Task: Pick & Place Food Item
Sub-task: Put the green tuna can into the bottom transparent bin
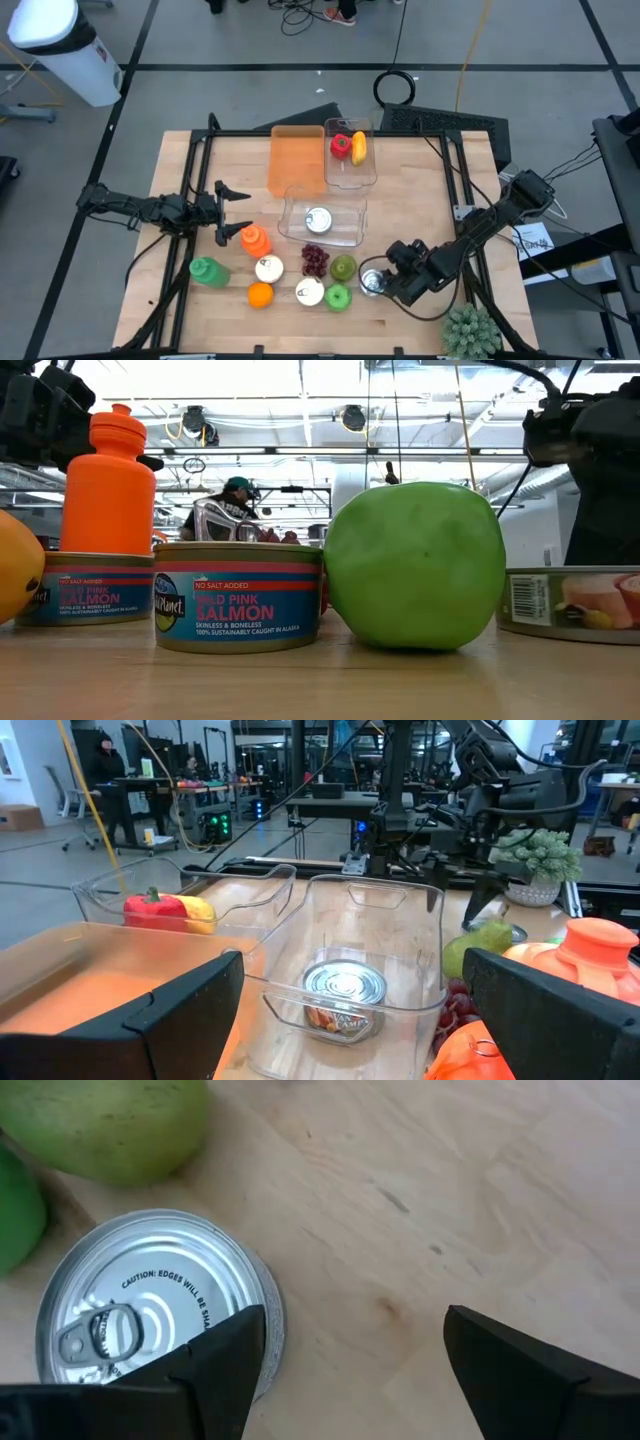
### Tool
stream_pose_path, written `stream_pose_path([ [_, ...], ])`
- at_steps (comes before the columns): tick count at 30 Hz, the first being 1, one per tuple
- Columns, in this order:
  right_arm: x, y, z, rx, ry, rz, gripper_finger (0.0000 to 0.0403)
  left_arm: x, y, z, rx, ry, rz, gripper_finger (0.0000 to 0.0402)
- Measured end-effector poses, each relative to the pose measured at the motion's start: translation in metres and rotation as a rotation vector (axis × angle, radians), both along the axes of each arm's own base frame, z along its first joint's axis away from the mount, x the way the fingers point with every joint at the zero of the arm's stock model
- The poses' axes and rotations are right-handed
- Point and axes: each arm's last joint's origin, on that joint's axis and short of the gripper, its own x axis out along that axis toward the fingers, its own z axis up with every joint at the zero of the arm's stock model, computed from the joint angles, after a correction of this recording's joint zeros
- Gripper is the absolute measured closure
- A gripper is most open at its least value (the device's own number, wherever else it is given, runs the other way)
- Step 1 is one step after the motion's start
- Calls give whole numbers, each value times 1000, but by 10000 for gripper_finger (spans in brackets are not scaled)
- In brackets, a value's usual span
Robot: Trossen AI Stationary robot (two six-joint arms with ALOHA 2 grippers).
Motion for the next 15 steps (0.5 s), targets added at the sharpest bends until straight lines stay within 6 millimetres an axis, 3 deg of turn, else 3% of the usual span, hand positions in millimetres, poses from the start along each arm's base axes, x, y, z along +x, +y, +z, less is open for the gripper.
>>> stream_pose_path([
  [15,-26,-15,-13,22,236,-264,115,0,0,0,0,0,0,9],
])
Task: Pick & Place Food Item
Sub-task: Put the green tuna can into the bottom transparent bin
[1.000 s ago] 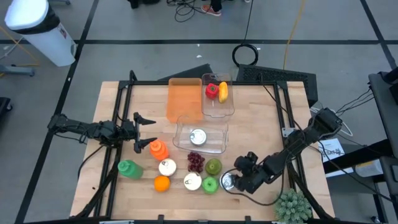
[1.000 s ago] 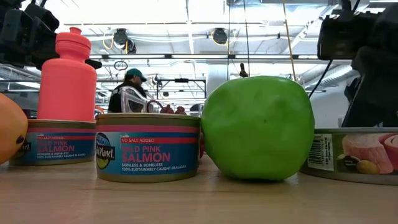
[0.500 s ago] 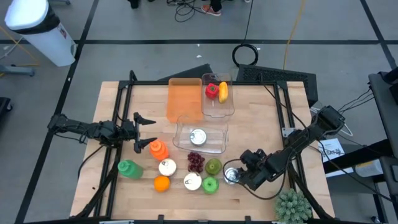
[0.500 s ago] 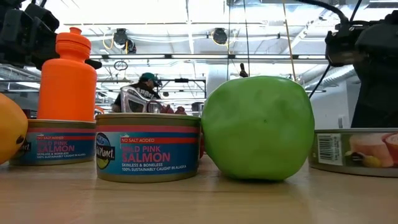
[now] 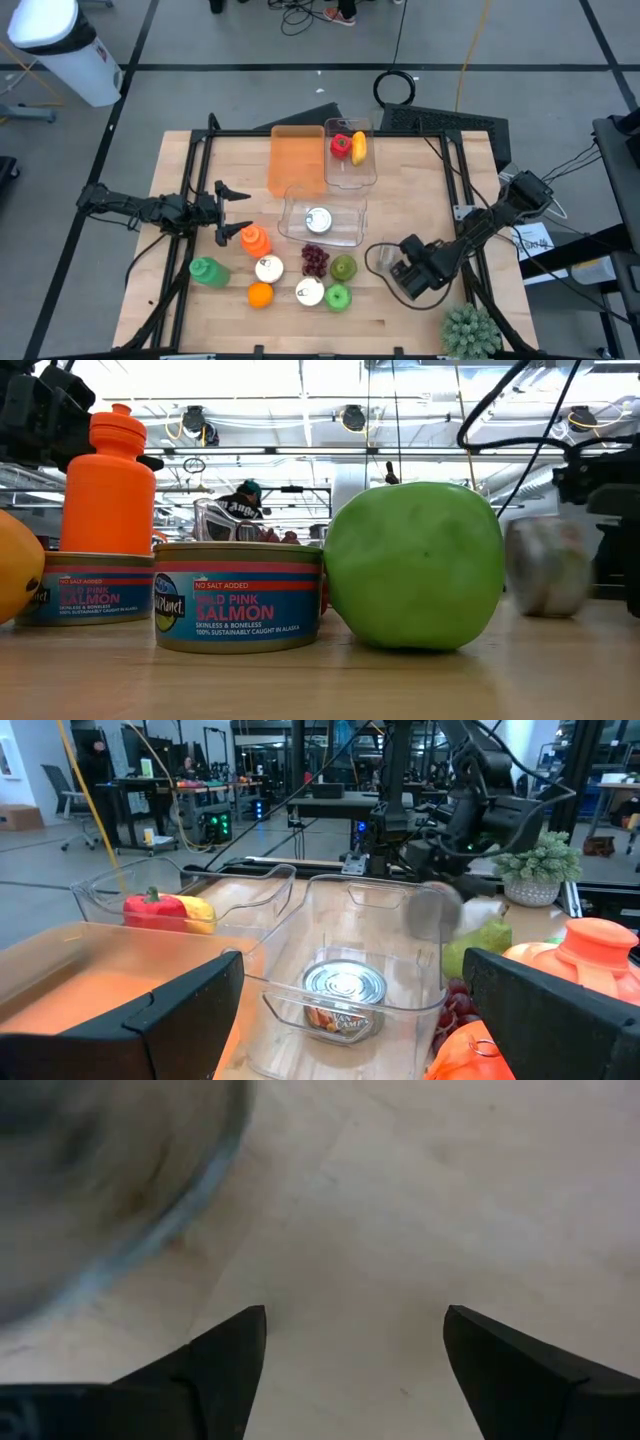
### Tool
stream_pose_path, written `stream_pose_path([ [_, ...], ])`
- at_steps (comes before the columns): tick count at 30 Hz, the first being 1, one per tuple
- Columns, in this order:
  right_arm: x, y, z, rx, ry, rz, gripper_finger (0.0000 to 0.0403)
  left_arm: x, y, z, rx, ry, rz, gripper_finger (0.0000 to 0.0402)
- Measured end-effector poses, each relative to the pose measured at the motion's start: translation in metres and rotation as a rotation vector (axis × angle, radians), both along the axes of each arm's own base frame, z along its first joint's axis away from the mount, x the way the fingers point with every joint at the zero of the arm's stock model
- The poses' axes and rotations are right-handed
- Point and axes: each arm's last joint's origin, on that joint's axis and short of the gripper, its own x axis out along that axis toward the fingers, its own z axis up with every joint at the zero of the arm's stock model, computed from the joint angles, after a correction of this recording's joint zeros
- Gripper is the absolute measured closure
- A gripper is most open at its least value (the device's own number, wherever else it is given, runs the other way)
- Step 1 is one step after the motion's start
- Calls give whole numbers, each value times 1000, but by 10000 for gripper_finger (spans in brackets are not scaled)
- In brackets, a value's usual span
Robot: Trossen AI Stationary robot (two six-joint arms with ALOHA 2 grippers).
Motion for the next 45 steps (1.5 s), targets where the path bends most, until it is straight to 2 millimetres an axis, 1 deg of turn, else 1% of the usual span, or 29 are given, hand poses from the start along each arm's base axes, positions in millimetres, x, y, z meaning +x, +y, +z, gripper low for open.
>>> stream_pose_path([
  [6,-5,-4,-2,-38,22,3,115,0,0,0,0,0,0,9],
  [11,-14,-4,7,-93,3,32,118,0,0,0,0,0,0,9],
  [13,-20,-7,14,-182,-59,23,124,0,0,0,0,0,0,9],
  [16,-22,-11,19,-410,-274,47,133,0,0,0,0,0,0,9],
  [18,-22,-15,15,-548,-398,106,137,0,0,0,0,0,0,9],
  [19,-23,-19,11,-605,-423,130,136,0,0,0,0,0,0,9],
  [21,-25,-33,3,-674,-412,127,133,0,0,0,0,0,0,9],
  [25,-30,-61,-14,-635,-276,-18,132,0,0,0,0,0,0,9],
  [26,-31,-67,-18,-635,-267,-46,134,0,0,0,0,-1,0,9],
  [29,-28,-81,-25,-638,-266,-108,135,0,0,0,0,0,0,9],
  [32,-29,-91,-28,-635,-214,-165,131,0,0,0,0,0,0,9],
  [34,-29,-94,-30,-602,-186,-195,129,0,0,0,0,0,0,9],
  [38,-26,-93,-31,-578,-219,-207,128,0,0,0,0,0,0,9],
  [42,-18,-91,-30,-639,-312,-151,128,0,0,0,0,0,0,9],
  [45,-14,-94,-33,-728,-412,-126,126,0,0,0,0,0,0,9],
])
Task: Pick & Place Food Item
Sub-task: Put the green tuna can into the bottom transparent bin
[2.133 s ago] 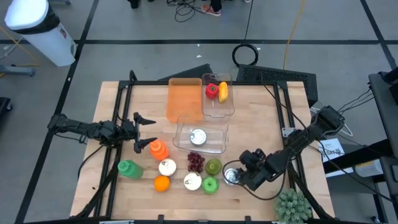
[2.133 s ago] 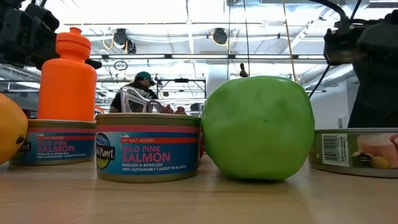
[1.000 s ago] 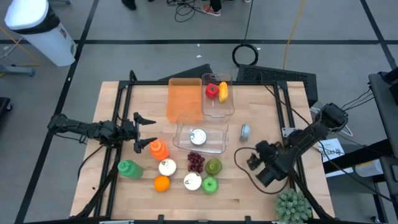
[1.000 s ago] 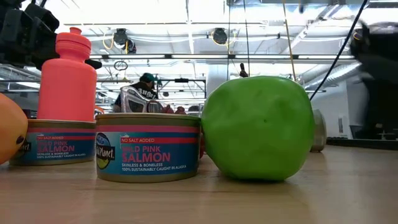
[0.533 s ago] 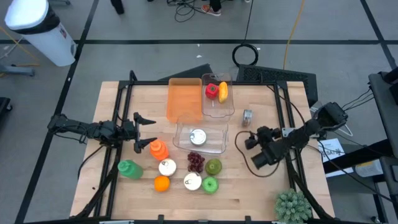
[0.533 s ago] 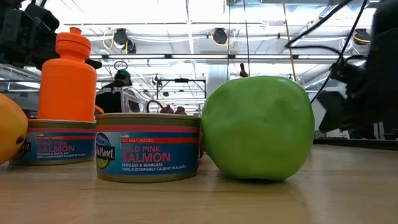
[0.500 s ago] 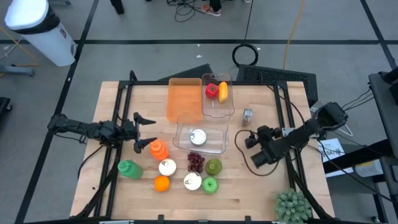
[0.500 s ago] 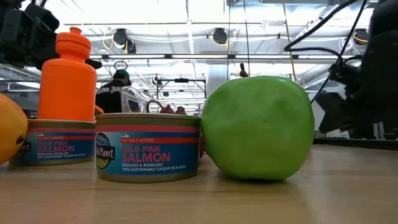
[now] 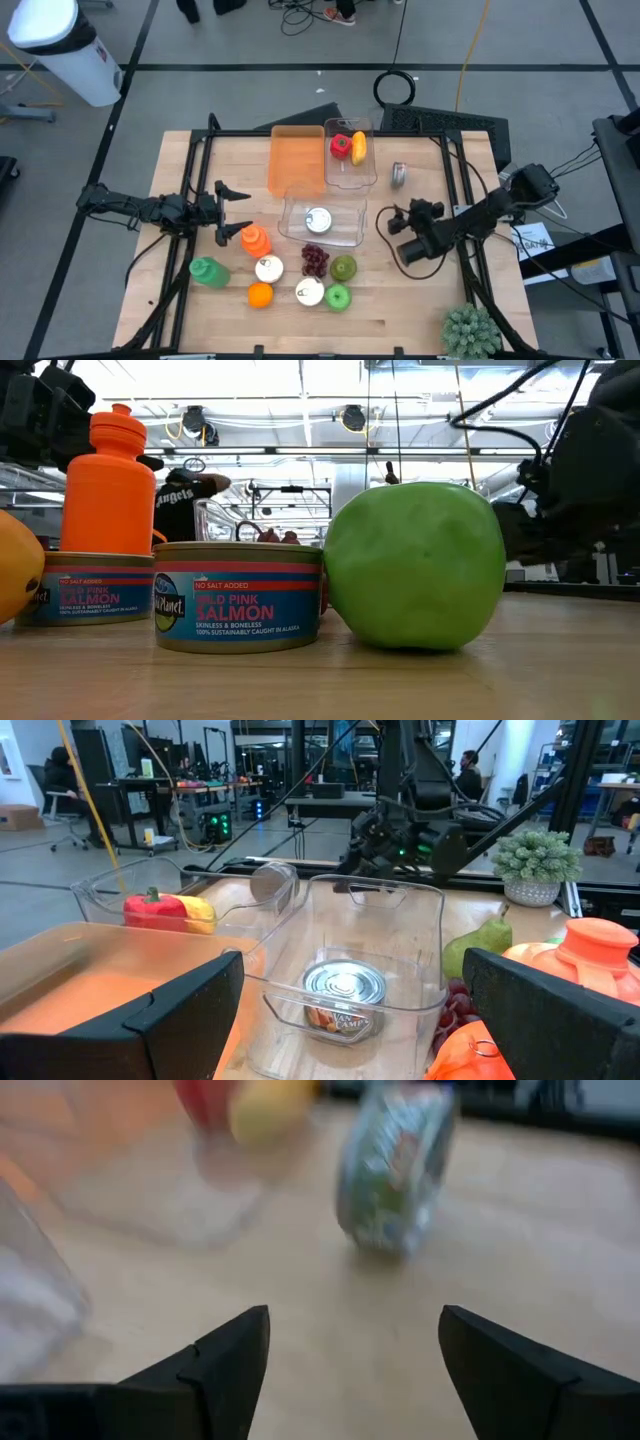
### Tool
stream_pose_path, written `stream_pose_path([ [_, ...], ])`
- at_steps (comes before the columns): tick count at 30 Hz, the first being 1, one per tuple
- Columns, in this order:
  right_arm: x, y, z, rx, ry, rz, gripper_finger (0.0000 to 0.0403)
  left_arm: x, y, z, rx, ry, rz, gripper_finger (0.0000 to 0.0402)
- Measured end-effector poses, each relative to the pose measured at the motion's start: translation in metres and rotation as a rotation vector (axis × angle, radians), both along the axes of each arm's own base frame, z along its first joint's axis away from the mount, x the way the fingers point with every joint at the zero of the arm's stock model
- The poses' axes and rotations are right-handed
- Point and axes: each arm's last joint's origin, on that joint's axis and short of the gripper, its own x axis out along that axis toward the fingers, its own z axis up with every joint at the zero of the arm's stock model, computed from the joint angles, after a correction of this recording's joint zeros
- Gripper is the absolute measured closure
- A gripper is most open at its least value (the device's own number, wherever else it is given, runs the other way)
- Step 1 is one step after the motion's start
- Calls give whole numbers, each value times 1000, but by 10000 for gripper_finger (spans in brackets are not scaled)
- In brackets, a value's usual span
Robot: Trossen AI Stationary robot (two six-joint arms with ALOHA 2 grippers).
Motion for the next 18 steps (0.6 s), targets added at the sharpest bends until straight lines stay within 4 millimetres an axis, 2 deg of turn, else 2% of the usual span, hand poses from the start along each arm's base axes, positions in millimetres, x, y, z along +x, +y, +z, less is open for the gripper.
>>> stream_pose_path([
  [4,-1,-13,-9,-77,-69,-33,126,0,0,0,0,0,0,9],
  [9,1,-33,-19,-105,-39,-57,116,0,0,0,0,0,0,9],
  [18,24,-59,-7,-192,16,-24,71,0,0,0,0,0,0,9],
])
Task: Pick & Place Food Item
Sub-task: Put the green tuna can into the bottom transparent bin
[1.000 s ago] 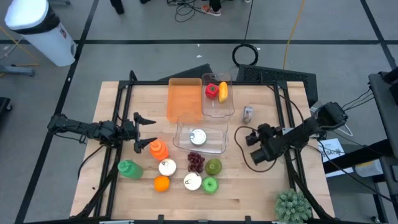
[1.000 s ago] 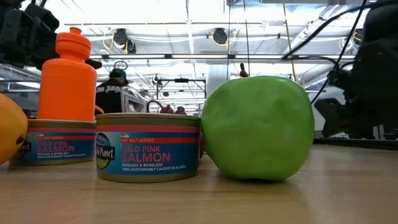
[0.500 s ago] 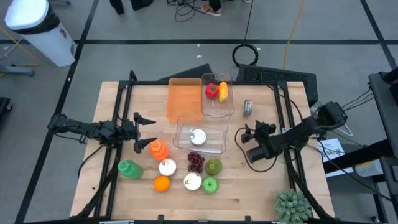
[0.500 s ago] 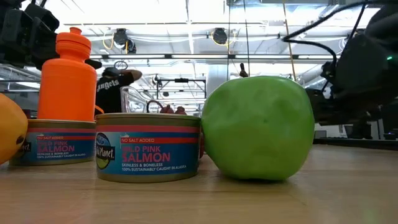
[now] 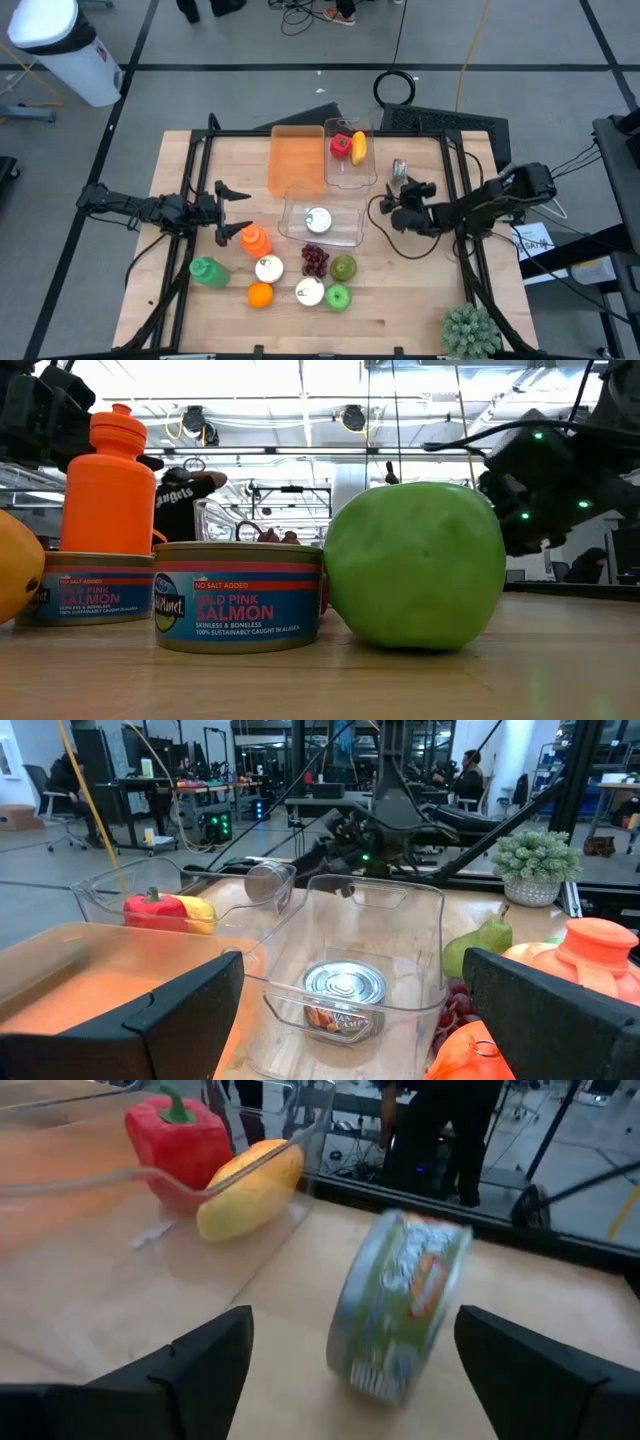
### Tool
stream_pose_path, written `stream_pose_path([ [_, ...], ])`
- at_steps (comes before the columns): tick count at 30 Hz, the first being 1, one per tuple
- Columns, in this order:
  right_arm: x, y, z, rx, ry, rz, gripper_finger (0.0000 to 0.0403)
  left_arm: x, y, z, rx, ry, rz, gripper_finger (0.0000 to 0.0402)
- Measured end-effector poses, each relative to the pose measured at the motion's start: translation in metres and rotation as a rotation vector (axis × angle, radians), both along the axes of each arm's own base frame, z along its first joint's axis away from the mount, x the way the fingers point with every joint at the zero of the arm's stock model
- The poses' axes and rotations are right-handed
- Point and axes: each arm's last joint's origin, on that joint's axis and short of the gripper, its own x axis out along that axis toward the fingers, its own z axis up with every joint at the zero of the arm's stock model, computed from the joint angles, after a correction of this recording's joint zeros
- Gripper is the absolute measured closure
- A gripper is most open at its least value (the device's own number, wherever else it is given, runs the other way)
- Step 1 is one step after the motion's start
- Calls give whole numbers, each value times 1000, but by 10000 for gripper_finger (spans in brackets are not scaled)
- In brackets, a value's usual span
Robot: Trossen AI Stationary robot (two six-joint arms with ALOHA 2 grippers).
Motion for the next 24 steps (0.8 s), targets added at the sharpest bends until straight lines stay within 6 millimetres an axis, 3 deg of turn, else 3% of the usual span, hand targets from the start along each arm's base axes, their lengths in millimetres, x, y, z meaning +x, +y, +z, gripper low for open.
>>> stream_pose_path([
  [10,1,-36,-4,165,-65,-45,74,0,0,0,0,0,0,9],
  [15,1,-39,-5,215,-119,-49,91,0,0,0,0,0,0,9],
  [20,6,-30,-3,215,-112,29,153,0,0,0,0,0,0,9],
  [24,7,-20,0,234,-63,127,234,0,0,0,0,0,0,9],
])
